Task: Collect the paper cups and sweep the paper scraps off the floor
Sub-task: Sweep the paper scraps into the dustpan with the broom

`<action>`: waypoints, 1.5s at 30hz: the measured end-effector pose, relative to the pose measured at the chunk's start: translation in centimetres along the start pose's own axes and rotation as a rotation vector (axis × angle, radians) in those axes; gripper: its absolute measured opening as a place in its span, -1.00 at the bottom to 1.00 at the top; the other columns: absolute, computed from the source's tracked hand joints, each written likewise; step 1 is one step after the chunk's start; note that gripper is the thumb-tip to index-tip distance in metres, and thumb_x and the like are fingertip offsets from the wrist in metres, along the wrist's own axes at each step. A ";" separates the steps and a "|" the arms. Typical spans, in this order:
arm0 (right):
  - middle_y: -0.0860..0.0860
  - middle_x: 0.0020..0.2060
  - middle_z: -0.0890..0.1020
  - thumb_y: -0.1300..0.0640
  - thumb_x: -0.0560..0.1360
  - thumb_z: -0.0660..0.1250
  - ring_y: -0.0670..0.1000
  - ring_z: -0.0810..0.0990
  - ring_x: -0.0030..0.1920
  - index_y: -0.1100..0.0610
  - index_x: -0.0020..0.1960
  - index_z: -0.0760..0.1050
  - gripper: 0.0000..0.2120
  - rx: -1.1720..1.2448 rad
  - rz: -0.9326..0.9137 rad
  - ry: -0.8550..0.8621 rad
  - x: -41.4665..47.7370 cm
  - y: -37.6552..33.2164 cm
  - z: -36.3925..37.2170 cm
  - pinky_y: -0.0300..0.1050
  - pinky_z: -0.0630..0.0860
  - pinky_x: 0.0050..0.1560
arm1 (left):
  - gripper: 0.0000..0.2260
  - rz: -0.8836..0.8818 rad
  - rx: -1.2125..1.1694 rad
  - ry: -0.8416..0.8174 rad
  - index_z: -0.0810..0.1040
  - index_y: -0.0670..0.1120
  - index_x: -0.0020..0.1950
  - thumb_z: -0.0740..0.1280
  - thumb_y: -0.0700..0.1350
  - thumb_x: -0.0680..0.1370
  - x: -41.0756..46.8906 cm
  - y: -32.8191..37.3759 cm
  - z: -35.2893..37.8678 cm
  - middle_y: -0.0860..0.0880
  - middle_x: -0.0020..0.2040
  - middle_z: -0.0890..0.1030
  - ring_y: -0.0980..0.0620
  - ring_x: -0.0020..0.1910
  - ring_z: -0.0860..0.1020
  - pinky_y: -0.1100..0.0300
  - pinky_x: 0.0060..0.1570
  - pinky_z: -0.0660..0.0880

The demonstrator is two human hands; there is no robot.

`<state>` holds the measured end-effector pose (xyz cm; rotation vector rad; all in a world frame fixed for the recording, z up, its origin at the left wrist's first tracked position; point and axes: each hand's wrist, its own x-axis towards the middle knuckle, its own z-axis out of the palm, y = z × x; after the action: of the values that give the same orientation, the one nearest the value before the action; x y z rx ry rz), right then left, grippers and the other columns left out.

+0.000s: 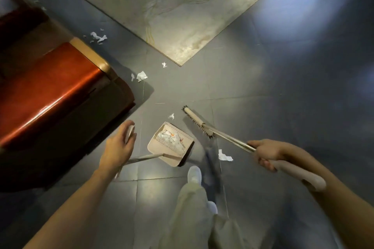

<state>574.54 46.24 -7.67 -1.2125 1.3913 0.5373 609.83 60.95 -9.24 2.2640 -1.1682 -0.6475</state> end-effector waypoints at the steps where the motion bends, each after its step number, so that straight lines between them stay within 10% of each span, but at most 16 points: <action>1: -0.01 -0.67 0.28 0.45 0.47 0.06 -0.09 0.23 -0.64 0.13 0.41 0.29 -0.45 0.046 0.030 0.028 -0.1 1.0 0.6 -0.37 0.23 -0.59 | -0.74 0.030 0.021 -0.027 0.37 0.00 0.29 0.25 -0.11 0.60 -0.1 0.1 -0.3 -0.11 0.01 0.55 -0.12 -0.10 0.55 0.04 -0.07 0.47; 10: 0.09 -0.50 0.39 0.41 0.47 0.09 -0.04 0.35 -0.60 0.37 0.27 0.43 -0.60 0.334 0.192 0.189 -0.4 6.5 6.6 -0.27 0.34 -0.57 | -0.65 0.157 0.085 -0.220 0.34 -0.05 0.39 0.23 -0.13 0.61 1.1 -0.9 -2.0 -0.15 0.31 0.50 -0.12 0.26 0.49 0.03 0.20 0.40; 15: 0.10 -0.45 0.47 0.33 0.43 0.16 0.00 0.39 -0.48 0.23 -0.22 0.46 -0.88 0.442 0.256 0.223 0.2 4.2 12.6 -0.19 0.37 -0.41 | -0.66 0.221 0.115 -0.365 0.36 -0.03 0.38 0.25 -0.15 0.60 2.3 -3.4 -2.3 -0.07 0.31 0.51 -0.07 0.27 0.50 0.10 0.22 0.40; 22: 0.06 -0.44 0.50 0.31 0.46 0.18 -0.08 0.42 -0.56 0.14 0.10 0.43 -0.75 0.651 0.271 0.091 3.6 -1.7 20.9 -0.24 0.41 -0.53 | -0.67 0.354 0.240 -0.448 0.33 0.02 0.37 0.23 -0.08 0.61 4.8 -5.8 -1.8 -0.10 0.21 0.57 -0.16 0.07 0.57 -0.01 0.11 0.51; 27: 0.01 -0.51 0.50 0.30 0.45 0.23 -0.10 0.43 -0.56 0.21 -0.17 0.45 -0.95 0.737 0.196 -0.088 2.1 -5.5 21.4 -0.29 0.39 -0.53 | -0.68 0.383 0.251 -0.450 0.29 0.08 0.35 0.20 -0.04 0.61 5.4 -6.8 -2.3 -0.14 0.13 0.59 -0.18 0.02 0.57 -0.02 0.03 0.53; 32: 0.06 -0.30 0.52 0.12 0.22 0.36 -0.06 0.45 -0.39 0.14 -0.04 0.50 -0.69 0.414 0.024 -0.116 -0.3 -7.5 18.7 -0.11 0.43 -0.29 | -0.69 0.418 0.273 -0.467 0.25 0.12 0.34 0.19 -0.02 0.61 5.6 -8.4 -3.7 -0.15 0.12 0.59 -0.19 0.03 0.57 -0.01 0.04 0.52; 38: 0.03 -0.62 0.32 0.46 0.46 0.01 -0.12 0.28 -0.71 0.32 0.43 0.25 -0.46 0.331 0.105 -0.042 -0.9 -12.9 16.9 -0.39 0.27 -0.64 | -0.69 0.226 0.159 -0.360 0.32 0.05 0.36 0.21 -0.06 0.61 6.1 -9.9 -6.2 -0.12 0.16 0.58 -0.15 0.05 0.57 0.02 0.06 0.52; 45: 0.03 -0.60 0.38 0.41 0.43 0.11 -0.06 0.35 -0.60 0.19 0.15 0.43 -0.65 0.202 0.058 0.053 4.8 -18.1 12.0 -0.30 0.34 -0.57 | -0.70 -0.017 0.026 -0.202 0.32 0.04 0.35 0.19 -0.11 0.62 8.2 -9.9 -7.4 -0.19 0.02 0.58 -0.14 -0.13 0.56 0.08 -0.09 0.46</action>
<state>596.59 48.43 -9.12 -1.0326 1.4911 0.3968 624.45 60.66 -11.32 2.2737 -1.2584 -0.8894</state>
